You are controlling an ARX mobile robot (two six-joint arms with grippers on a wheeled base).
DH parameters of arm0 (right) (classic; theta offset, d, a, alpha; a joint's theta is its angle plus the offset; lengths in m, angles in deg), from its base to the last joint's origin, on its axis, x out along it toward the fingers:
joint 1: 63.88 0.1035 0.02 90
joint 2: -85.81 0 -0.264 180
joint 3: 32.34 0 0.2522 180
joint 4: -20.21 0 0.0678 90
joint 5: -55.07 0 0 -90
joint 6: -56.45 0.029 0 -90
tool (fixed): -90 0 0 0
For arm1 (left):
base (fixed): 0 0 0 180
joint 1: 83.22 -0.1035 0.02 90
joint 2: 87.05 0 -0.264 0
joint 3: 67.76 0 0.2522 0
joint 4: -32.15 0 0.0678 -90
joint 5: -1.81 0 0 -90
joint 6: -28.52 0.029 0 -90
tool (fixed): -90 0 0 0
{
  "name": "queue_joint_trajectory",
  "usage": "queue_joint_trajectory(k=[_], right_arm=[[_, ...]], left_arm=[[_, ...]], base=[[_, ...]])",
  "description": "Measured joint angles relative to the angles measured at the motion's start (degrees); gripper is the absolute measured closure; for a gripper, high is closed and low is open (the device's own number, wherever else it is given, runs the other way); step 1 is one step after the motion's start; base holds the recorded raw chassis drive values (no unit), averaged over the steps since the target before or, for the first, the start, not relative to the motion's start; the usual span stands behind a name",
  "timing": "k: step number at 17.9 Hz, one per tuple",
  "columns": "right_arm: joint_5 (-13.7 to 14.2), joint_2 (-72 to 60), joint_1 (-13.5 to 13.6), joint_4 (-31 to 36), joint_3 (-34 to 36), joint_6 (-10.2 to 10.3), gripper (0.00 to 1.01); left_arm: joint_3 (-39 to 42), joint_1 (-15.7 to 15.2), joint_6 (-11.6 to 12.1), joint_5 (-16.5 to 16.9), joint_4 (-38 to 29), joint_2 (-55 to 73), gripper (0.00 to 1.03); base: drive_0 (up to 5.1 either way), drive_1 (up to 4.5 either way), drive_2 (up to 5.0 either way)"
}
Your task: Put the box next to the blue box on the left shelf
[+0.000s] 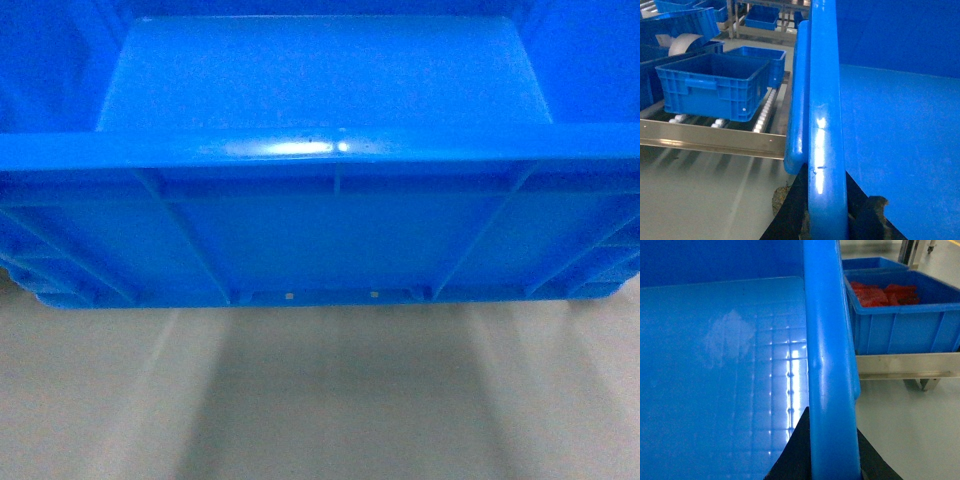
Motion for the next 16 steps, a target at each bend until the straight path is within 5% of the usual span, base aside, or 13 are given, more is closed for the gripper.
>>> queue_joint_trajectory(k=[16], right_arm=[[-0.04, -0.02, 0.00, -0.17, 0.09, 0.02, 0.94]], left_arm=[[0.00, 0.00, 0.00, -0.04, 0.24, 0.00, 0.95]], base=[[0.0, 0.00, 0.0]])
